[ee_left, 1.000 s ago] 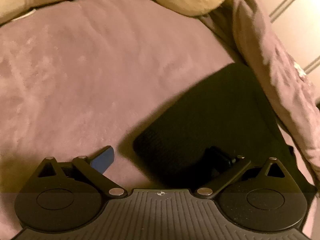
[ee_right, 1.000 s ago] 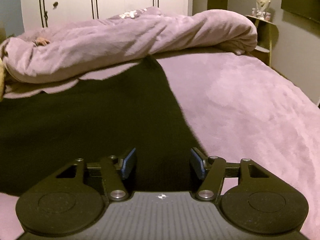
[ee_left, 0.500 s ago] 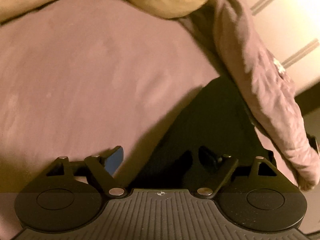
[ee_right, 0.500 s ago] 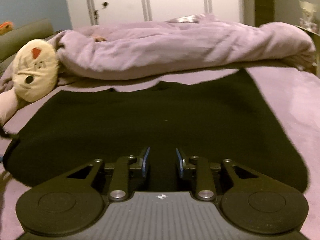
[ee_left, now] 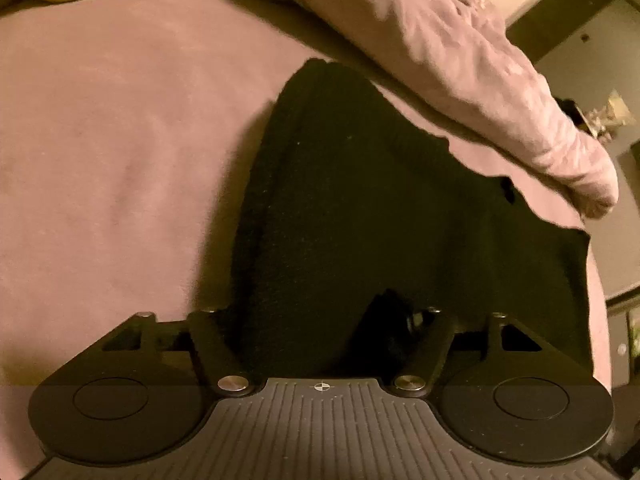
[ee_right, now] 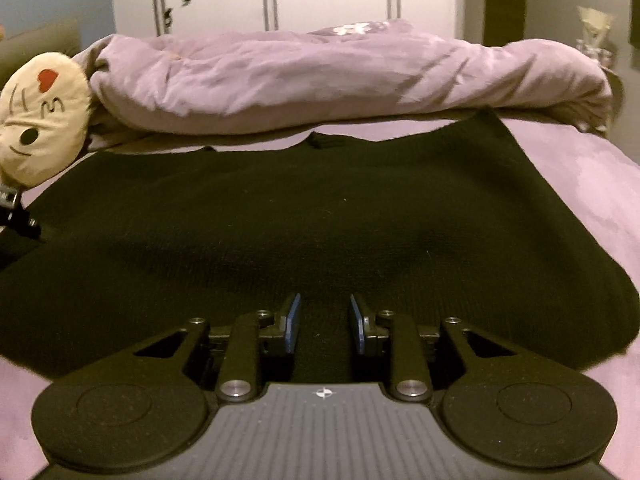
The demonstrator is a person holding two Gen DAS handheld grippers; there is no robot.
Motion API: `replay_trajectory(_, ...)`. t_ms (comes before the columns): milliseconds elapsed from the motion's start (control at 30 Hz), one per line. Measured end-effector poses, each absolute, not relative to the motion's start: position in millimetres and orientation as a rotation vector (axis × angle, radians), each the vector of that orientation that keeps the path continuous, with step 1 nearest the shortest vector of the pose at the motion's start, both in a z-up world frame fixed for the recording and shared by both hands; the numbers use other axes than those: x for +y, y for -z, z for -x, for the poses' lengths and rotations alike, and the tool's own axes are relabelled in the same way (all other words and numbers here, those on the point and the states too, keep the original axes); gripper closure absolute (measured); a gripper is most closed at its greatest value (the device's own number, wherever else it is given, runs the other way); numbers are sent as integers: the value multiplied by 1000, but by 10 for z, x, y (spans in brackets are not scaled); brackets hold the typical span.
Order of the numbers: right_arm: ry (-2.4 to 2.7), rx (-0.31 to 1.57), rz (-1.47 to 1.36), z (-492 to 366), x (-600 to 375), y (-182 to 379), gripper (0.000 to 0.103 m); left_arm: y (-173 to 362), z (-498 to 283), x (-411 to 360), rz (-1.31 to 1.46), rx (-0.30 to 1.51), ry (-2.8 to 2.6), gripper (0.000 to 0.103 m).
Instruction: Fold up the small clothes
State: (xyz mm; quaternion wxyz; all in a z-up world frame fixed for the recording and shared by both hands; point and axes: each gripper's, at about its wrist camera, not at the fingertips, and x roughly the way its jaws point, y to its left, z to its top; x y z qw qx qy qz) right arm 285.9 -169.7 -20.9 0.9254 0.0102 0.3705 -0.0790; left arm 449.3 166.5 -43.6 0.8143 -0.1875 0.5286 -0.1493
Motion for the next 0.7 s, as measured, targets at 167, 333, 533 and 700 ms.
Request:
replay_trajectory(167,170,758,-55,-2871,-1739,261,77,553,-4505,1817,537,1104,314,43)
replay_trajectory(333,110,756,-31,-2915,-1791,295,76,542,-4477,1665,473,1047,298,38)
replay_trajectory(533,51,801,-33,-2959,-1882,165,76,257,-4452,1599,471,1013,248,74)
replay_trajectory(700,57,796,-36,-2868,-1944,33,76,-212,-4379,1464,474,941,295,75)
